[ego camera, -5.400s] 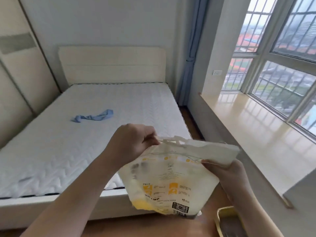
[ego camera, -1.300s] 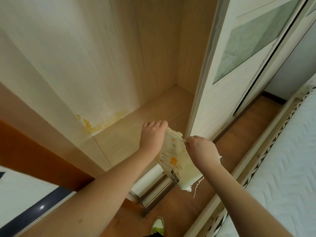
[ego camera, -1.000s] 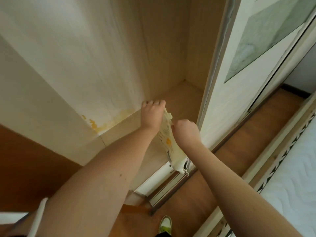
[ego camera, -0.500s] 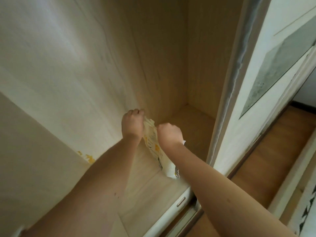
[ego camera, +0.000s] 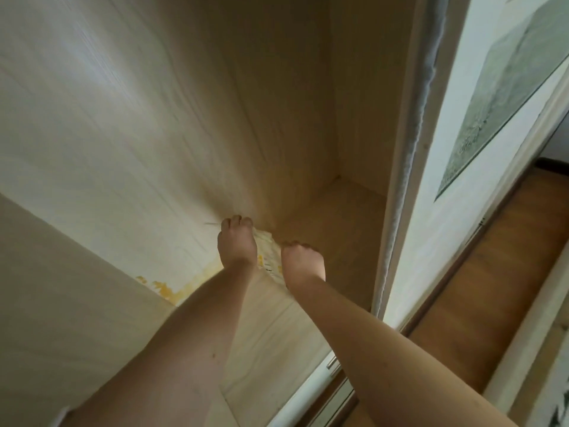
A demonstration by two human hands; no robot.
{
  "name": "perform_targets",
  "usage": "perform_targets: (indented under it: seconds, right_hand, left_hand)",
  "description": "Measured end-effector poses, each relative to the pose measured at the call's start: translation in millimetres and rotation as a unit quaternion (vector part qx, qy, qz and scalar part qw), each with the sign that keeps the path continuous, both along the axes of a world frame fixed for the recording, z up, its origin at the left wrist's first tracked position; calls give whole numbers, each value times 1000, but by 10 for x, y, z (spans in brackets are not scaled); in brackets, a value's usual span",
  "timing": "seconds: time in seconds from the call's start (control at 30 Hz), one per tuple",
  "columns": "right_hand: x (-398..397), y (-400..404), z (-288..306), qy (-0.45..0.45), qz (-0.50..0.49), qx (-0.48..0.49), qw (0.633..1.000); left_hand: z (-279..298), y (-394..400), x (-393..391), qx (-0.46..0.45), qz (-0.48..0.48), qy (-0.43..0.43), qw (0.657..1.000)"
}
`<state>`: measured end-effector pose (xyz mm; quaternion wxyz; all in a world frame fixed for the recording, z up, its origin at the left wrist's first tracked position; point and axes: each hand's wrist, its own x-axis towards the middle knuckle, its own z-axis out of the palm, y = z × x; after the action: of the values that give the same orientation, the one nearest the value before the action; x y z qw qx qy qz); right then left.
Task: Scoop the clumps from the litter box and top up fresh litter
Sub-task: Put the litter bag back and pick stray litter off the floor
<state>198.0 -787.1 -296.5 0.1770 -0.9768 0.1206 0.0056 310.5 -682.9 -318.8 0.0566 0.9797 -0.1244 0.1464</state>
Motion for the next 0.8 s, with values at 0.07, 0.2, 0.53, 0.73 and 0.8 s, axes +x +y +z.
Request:
perform_targets:
  seconds: [0.07, 0.2, 0.53, 0.73, 0.8]
  right_hand:
    - [-62, -6, -24, -12, 7, -13, 1000]
    - [-226, 16, -2, -17, 19, -29, 999]
    - [-856, -51, 198, -6, 3, -2, 1000]
    - [-1505, -3, 306, -11, 23, -29, 999]
    - [-1762, 18, 324, -11, 27, -36, 999]
  left_hand:
    - [23, -19, 20, 22, -16, 21, 999]
    - [13, -78, -178, -25, -23, 63, 997]
    - [88, 124, -646, -63, -12, 89, 994]
    - [210, 136, -1141, 45, -14, 135, 990]
    - [222, 152, -1359, 97, -24, 140, 985]
